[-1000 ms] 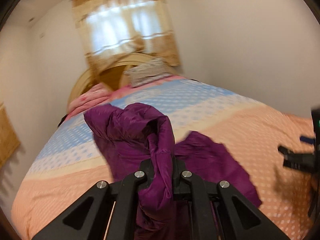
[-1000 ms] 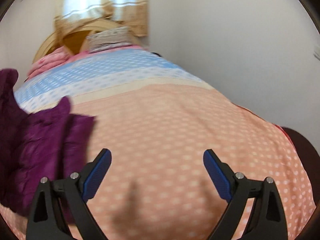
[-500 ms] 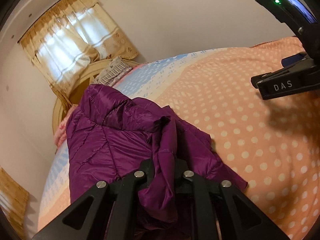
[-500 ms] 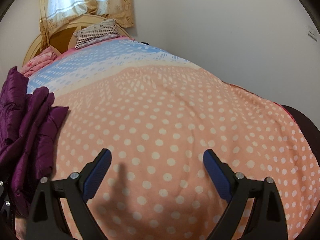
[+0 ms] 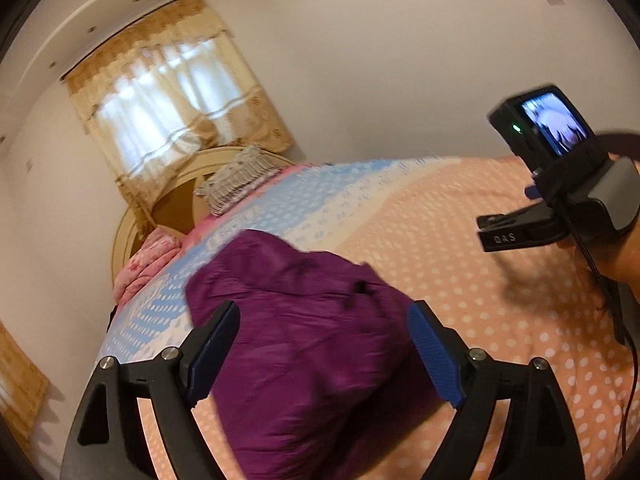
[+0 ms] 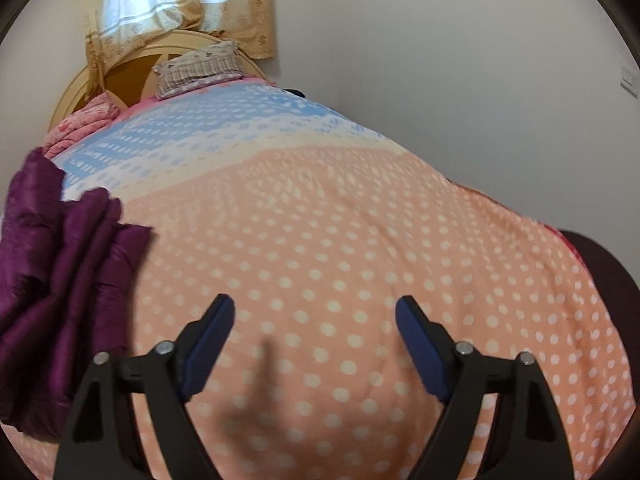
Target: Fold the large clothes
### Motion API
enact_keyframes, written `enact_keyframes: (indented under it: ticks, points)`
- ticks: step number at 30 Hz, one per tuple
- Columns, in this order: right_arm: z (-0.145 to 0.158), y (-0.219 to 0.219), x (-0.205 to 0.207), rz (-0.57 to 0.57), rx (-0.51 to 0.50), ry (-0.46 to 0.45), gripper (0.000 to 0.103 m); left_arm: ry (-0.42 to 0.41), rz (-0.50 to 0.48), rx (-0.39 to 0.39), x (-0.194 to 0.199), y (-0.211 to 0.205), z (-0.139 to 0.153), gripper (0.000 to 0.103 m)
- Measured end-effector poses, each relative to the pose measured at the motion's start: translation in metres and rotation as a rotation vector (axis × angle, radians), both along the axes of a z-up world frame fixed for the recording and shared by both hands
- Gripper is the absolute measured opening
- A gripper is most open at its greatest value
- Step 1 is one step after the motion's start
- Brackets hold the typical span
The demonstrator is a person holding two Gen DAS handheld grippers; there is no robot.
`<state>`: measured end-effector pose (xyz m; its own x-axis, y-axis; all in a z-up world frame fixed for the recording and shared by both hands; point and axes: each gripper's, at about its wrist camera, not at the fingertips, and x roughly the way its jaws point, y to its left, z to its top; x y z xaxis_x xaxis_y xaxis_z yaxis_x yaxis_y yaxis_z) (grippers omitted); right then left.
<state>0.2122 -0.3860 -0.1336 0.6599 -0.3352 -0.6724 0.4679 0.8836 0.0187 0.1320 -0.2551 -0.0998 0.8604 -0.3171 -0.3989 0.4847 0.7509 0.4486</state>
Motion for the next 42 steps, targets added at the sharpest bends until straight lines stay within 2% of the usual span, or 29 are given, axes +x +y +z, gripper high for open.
enact_keyframes:
  ticks: [2,3,8,9,11,13,17,19,21,23,26,30,33,37,42]
  points:
    - [0.016,0.013,0.01,0.046,0.02,-0.024,0.067,-0.008,0.063,-0.022,0.016,0.019,0.006,0.09]
    - [0.026,0.023,0.019,0.076,0.021,-0.033,0.065,-0.009,0.132,-0.031,0.032,0.032,0.008,0.091]
    - [0.077,0.087,0.067,0.194,-0.021,-0.076,0.062,0.112,0.58,-0.068,0.142,0.113,0.003,0.091]
    - [0.087,0.104,0.079,0.217,-0.04,-0.081,0.061,0.138,0.642,-0.079,0.158,0.125,0.001,0.091]
    - [0.098,0.135,0.108,0.264,-0.047,-0.072,0.058,0.179,0.719,-0.125,0.187,0.147,-0.002,0.091]
    - [0.097,0.157,0.133,0.278,-0.05,-0.054,0.054,0.213,0.796,-0.159,0.213,0.159,-0.006,0.091]
    - [0.074,0.186,0.181,0.286,-0.007,-0.053,0.049,0.264,0.894,-0.242,0.25,0.165,-0.018,0.091]
    - [0.054,0.19,0.196,0.27,-0.022,-0.033,0.042,0.3,0.896,-0.267,0.26,0.163,-0.025,0.091]
    - [0.031,0.177,0.198,0.255,0.011,-0.007,0.038,0.353,0.85,-0.308,0.264,0.153,-0.033,0.091]
    - [0.01,0.158,0.193,0.215,-0.002,0.014,0.038,0.36,0.812,-0.296,0.261,0.134,-0.039,0.091]
    - [-0.009,0.13,0.176,0.171,0.033,0.024,0.038,0.336,0.748,-0.261,0.255,0.102,-0.044,0.091]
    - [-0.017,0.104,0.161,0.128,0.071,0.001,0.038,0.266,0.695,-0.157,0.248,0.06,-0.044,0.091]
    - [-0.021,0.095,0.153,0.126,0.108,-0.035,0.039,0.227,0.692,-0.104,0.25,0.042,-0.053,0.091]
    - [-0.028,0.094,0.15,0.129,0.125,-0.048,0.04,0.25,0.694,-0.136,0.257,0.043,-0.062,0.092]
    - [-0.035,0.092,0.153,0.132,0.134,-0.039,0.041,0.268,0.686,-0.141,0.261,0.042,-0.068,0.092]
